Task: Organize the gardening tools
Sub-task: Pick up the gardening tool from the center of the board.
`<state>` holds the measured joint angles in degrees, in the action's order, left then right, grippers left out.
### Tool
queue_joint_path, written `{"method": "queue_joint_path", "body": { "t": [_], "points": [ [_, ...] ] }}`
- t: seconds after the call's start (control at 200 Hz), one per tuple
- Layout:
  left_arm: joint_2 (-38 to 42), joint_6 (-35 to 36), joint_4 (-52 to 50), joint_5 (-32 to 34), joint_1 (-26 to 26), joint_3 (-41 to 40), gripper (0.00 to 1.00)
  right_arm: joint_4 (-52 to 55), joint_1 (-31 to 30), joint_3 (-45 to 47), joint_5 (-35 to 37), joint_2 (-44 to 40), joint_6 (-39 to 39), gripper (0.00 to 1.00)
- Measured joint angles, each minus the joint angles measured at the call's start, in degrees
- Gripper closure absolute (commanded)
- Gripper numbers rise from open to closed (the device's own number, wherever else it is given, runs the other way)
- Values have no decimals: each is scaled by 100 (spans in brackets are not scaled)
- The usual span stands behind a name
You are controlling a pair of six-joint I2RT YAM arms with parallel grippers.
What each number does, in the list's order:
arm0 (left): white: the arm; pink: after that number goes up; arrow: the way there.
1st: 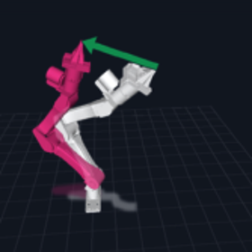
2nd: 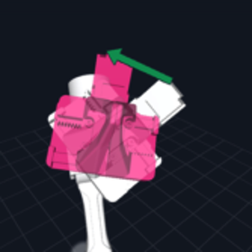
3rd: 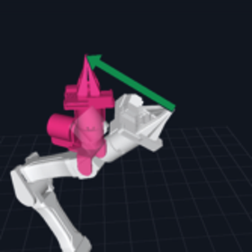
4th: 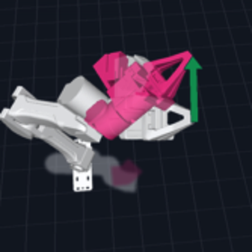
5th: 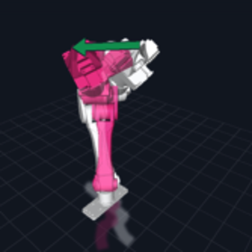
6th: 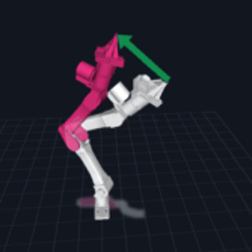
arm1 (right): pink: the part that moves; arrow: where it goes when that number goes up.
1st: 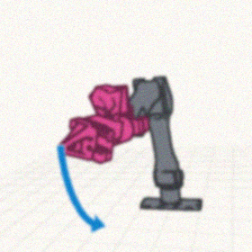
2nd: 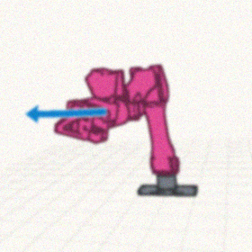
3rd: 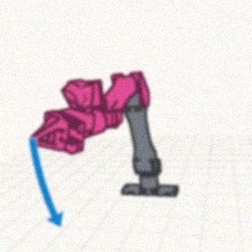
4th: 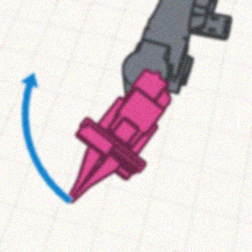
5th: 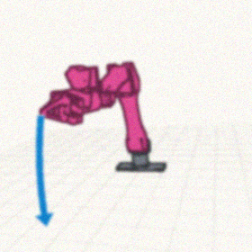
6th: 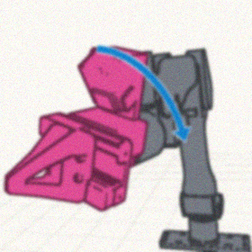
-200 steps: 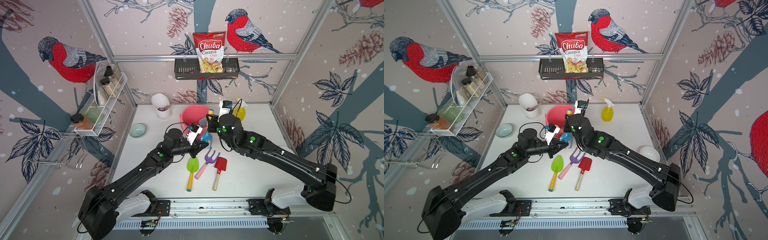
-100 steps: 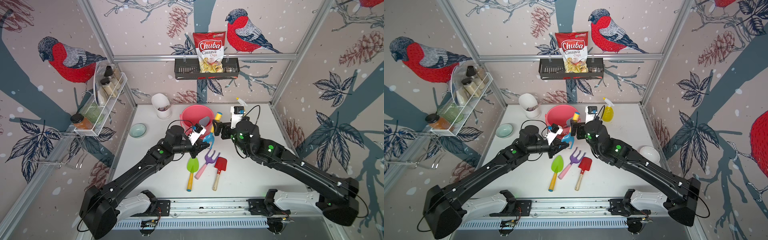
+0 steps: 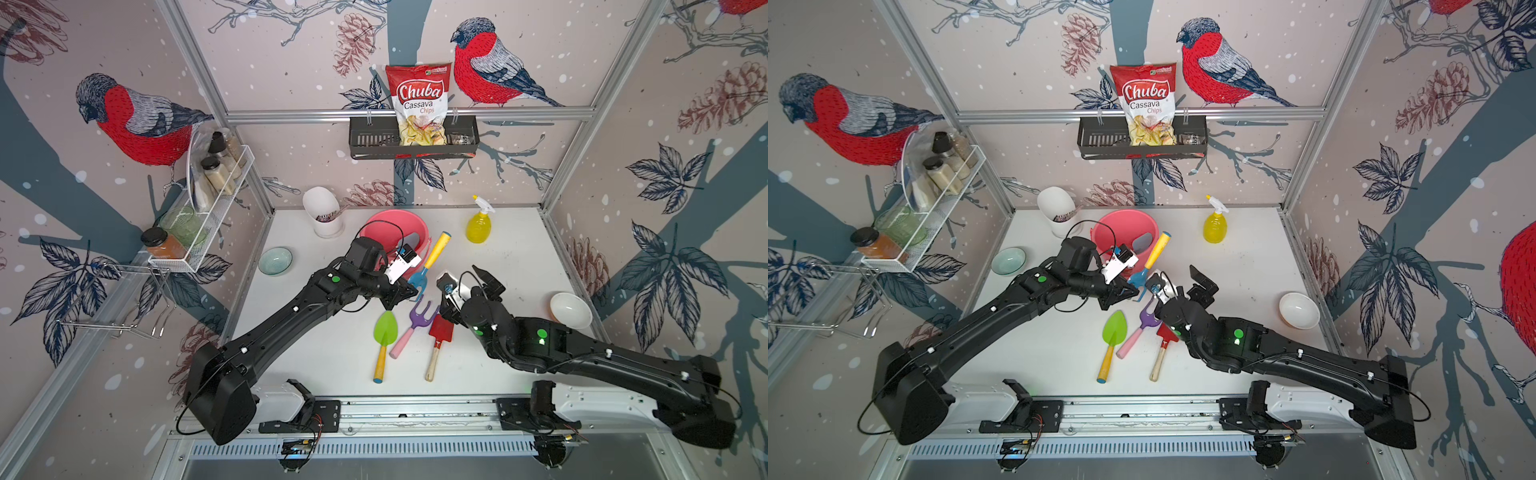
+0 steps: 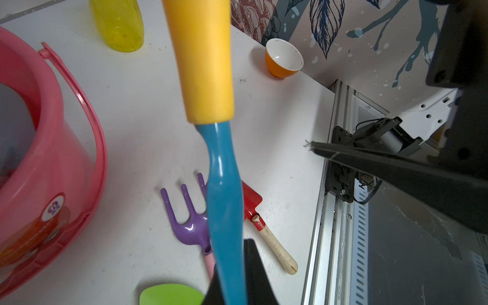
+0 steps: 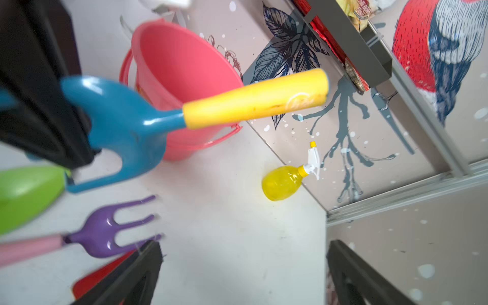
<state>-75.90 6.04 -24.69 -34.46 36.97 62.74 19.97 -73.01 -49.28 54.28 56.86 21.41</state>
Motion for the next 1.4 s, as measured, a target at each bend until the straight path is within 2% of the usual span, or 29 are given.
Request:
{"method": "queue_joint_path", "body": {
  "t": [0.115,0.3,0.475,0.725,1.081,1.246,1.396],
  "points": [
    [-52,39,-323,2,0,52,100,-997,-164,767,372,-358,1429,0],
    [-120,142,-752,175,98,85,100,-2671,-153,1637,413,-570,3589,0],
    [-197,190,-1067,378,251,96,100,-3744,-94,2057,162,-514,4911,0],
    [-243,291,-1379,575,498,136,100,-4452,-81,2120,-407,-190,5510,0],
    [-197,341,-1676,586,704,210,100,-4522,179,2229,-1071,245,5510,5],
    [-173,387,-1786,551,793,229,100,-4660,485,2280,-1360,278,5512,12],
    [-175,446,-1880,549,839,256,100,-4743,619,2295,-1591,361,5528,29]
  ]
}}
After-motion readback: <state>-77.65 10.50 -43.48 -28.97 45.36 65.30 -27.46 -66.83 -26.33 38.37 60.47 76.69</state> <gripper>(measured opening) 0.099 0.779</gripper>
